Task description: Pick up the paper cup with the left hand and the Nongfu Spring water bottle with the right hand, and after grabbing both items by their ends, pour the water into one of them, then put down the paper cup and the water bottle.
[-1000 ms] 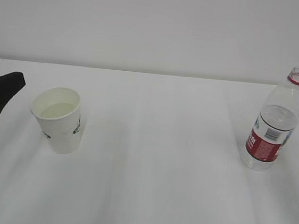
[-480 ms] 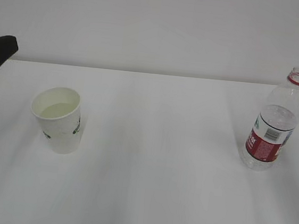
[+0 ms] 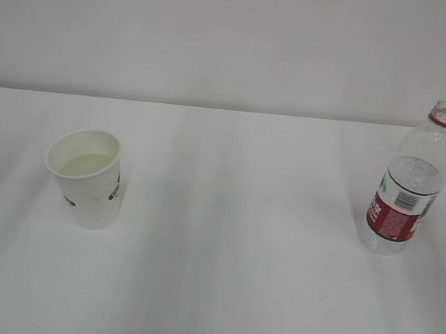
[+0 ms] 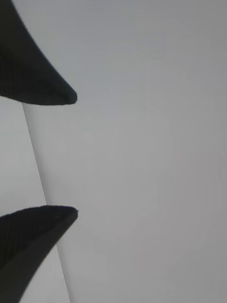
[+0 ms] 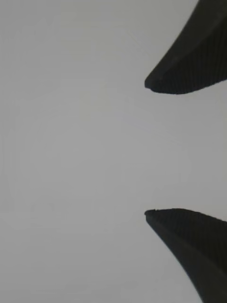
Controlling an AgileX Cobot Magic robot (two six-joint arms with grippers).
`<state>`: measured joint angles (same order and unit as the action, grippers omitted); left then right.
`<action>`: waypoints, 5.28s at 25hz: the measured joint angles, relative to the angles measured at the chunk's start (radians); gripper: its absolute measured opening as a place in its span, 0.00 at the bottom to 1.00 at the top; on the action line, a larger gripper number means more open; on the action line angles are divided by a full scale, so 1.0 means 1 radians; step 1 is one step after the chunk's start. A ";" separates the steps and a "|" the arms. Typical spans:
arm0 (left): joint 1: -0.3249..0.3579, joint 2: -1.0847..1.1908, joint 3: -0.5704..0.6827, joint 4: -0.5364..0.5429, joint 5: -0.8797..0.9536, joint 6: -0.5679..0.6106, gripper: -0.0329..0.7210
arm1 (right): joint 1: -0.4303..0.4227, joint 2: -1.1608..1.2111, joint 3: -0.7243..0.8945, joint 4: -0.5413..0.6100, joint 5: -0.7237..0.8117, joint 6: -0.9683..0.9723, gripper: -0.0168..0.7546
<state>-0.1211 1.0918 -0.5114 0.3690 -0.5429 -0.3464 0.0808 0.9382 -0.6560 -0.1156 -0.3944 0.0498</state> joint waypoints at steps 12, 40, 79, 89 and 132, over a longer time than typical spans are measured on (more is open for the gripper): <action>0.000 -0.294 -0.004 0.000 0.338 0.000 0.69 | 0.000 -0.189 0.000 -0.020 0.210 0.000 0.76; 0.000 -0.879 -0.136 -0.085 1.082 -0.002 0.65 | 0.000 -0.750 -0.007 -0.049 0.911 0.000 0.76; 0.000 -0.977 -0.162 -0.379 1.707 0.314 0.52 | 0.000 -0.956 -0.027 0.018 1.644 -0.018 0.76; 0.000 -1.041 -0.086 -0.421 1.720 0.323 0.52 | 0.000 -0.956 0.012 0.010 1.669 -0.020 0.76; 0.000 -1.061 -0.016 -0.415 1.658 0.323 0.49 | 0.000 -0.956 0.156 0.046 1.551 -0.020 0.76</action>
<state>-0.1211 0.0305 -0.5278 -0.0464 1.1154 -0.0237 0.0808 -0.0178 -0.4996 -0.0694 1.1570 0.0296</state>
